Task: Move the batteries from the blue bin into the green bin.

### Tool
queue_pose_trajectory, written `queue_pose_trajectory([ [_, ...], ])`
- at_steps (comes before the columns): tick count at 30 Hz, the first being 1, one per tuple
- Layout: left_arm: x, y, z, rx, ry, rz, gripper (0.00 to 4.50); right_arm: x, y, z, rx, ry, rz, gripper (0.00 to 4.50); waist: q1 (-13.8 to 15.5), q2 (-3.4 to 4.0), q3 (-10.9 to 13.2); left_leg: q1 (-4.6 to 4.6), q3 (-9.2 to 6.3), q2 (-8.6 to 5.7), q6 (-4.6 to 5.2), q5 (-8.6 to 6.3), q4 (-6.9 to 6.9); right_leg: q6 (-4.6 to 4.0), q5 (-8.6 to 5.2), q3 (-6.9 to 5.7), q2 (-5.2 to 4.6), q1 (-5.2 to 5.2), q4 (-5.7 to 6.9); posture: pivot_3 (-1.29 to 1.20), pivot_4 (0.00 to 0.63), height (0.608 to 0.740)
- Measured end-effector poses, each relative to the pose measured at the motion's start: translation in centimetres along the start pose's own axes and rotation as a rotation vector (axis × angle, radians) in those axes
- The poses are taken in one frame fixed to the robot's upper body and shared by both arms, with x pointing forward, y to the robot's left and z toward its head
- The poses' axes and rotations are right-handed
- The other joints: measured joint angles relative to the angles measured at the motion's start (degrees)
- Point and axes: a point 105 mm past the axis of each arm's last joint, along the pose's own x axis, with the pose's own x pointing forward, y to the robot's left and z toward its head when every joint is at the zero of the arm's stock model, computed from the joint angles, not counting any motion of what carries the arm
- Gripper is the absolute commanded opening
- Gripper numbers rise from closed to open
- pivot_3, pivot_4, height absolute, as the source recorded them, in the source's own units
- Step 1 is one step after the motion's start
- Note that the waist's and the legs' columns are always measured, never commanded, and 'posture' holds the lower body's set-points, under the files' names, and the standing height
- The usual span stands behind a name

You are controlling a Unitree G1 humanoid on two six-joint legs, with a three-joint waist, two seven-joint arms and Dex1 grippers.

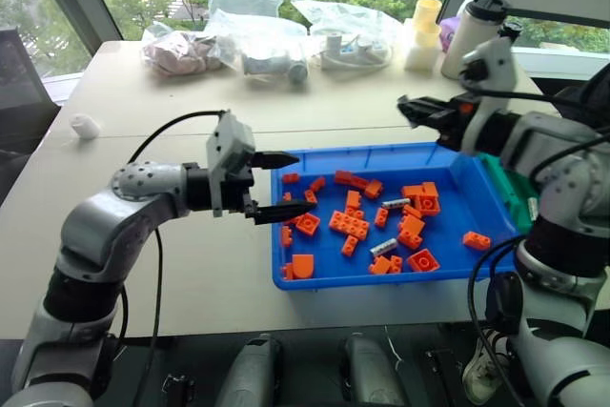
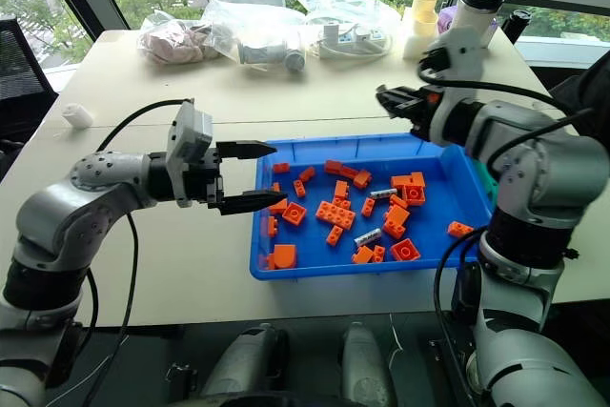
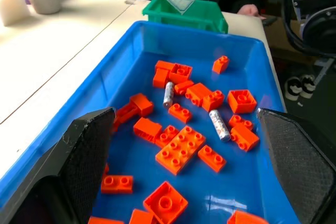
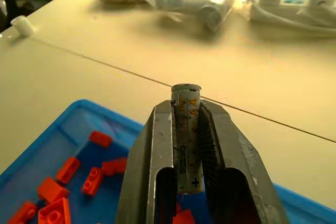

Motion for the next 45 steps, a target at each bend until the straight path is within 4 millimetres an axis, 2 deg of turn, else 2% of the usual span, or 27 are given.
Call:
queue_pose_trajectory([
  [1,0.4,0.0,0.4,0.013,-0.009,-0.025,4.5,-1.4,-1.7,0.3,-0.014,-0.008,-0.08,0.06,-0.1,0.0,0.0,0.0,0.03,0.0,0.03,-0.02,0.0,0.0,0.0,0.01,0.0,0.0,0.0,0.0,0.15,0.74],
  [4,1.2,0.5,0.8,0.028,-0.029,-0.062,4.5,-5.5,-6.5,-1.4,-0.043,0.075,-0.324,0.06,0.2,0.01,0.0,0.01,0.11,0.01,0.06,-0.02,-0.01,0.0,0.0,0.04,0.01,0.0,-0.02,0.0,0.15,0.74],
  [7,2.3,0.9,0.8,0.042,-0.043,-0.087,4.5,-7.4,-9.5,-3.4,-0.051,0.155,-0.466,0.06,-0.7,0.01,0.0,0.05,0.2,0.06,0.07,-0.01,0.01,0.01,0.0,0.11,0.05,0.0,0.03,0.0,0.15,0.74],
  [10,3.2,0.9,0.8,0.056,-0.049,-0.113,4.5,-7.8,-11.1,-4.4,-0.018,0.169,-0.534,0.06,-1.2,0.12,-0.1,0.17,0.34,0.12,0.09,0.0,-0.01,0.01,0.0,0.27,0.12,0.01,0.1,0.0,0.15,0.74],
  [13,3.3,1.3,0.6,0.072,-0.042,-0.11,4.5,-7.7,-11.9,-4.9,-0.016,0.171,-0.554,0.06,-1.1,0.13,-0.1,0.16,0.31,0.21,0.09,0.0,-0.01,0.01,0.0,0.27,0.23,0.0,0.08,0.0,0.15,0.74],
  [20,3.2,1.8,0.3,0.09,-0.021,-0.091,4.5,-6.0,-13.5,-7.2,-0.032,0.243,-0.595,0.06,-0.6,0.12,-0.1,0.11,0.31,0.18,0.08,0.0,0.03,0.01,0.0,0.27,0.2,0.0,0.06,0.0,0.15,0.74],
  [21,3.2,1.8,0.3,0.091,-0.021,-0.09,4.5,-5.9,-13.7,-7.5,-0.044,0.252,-0.605,1.1,-0.5,0.12,-0.1,0.11,0.31,0.18,0.08,0.01,0.03,0.01,0.0,0.27,0.2,0.0,0.06,0.0,0.15,0.74],
  [22,3.2,1.9,0.3,0.092,-0.02,-0.088,4.5,-5.8,-13.9,-7.6,-0.049,0.253,-0.61,1.43,-0.5,0.12,-0.1,0.1,0.31,0.18,0.08,0.01,0.03,0.01,0.0,0.27,0.19,0.0,0.05,0.0,0.15,0.74],
  [27,3.0,1.9,0.2,0.097,-0.011,-0.078,4.5,-5.5,-14.2,-6.9,-0.064,0.222,-0.624,4.07,-0.6,0.12,-0.1,0.1,0.29,0.19,0.07,0.01,0.02,0.01,0.0,0.27,0.21,0.0,0.05,0.0,0.15,0.74],
  [28,3.0,1.9,0.1,0.096,-0.01,-0.077,4.5,-5.4,-14.2,-6.7,-0.068,0.214,-0.623,4.45,-0.6,0.12,-0.1,0.1,0.29,0.19,0.07,0.01,0.02,0.01,0.0,0.27,0.21,0.0,0.05,0.0,0.15,0.74],
  [31,2.5,2.0,-0.1,0.1,0.01,-0.07,4.5,-5.1,-13.8,-6.3,-0.091,0.191,-0.592,4.45,-0.6,0.12,-0.1,0.1,0.29,0.19,0.07,0.01,0.02,0.01,0.0,0.27,0.21,-0.01,0.05,0.0,0.15,0.74],
  [33,1.8,2.1,-0.4,0.1,0.031,-0.059,4.5,-4.9,-12.7,-5.5,-0.142,0.165,-0.504,4.45,-0.7,0.13,-0.1,0.1,0.29,0.2,0.08,0.01,0.01,0.01,0.0,0.27,0.23,-0.02,0.05,0.0,0.15,0.74],
  [35,1.2,2.0,-0.8,0.094,0.061,-0.061,4.5,-4.8,-11.0,-4.7,-0.199,0.146,-0.381,4.45,-0.7,0.13,-0.1,0.1,0.28,0.21,0.08,0.0,0.01,0.01,0.0,0.26,0.24,-0.02,0.05,0.0,0.15,0.74],
  [37,0.3,1.8,-1.1,0.1,0.102,-0.073,4.5,-4.9,-8.2,-4.4,-0.269,0.157,-0.198,4.45,-0.7,0.11,-0.1,0.1,0.26,0.22,0.09,0.0,0.02,0.01,0.0,0.26,0.26,0.01,0.04,0.0,0.15,0.74],
  [40,-1.4,1.2,-2.0,0.108,0.195,-0.105,4.5,-5.2,-3.8,-6.2,-0.352,0.26,0.083,4.45,-0.7,0.1,0.0,0.11,0.24,0.22,0.09,0.0,0.05,0.02,0.0,0.25,0.26,0.07,0.02,0.0,0.15,0.74],
  [45,-1.8,0.6,-1.8,0.133,0.221,-0.134,4.5,-4.3,0.9,-8.7,-0.458,0.362,0.377,4.45,-0.6,0.07,0.0,0.13,0.19,0.21,0.1,-0.01,0.1,0.01,-0.01,0.21,0.25,0.12,0.03,0.0,0.15,0.74],
])
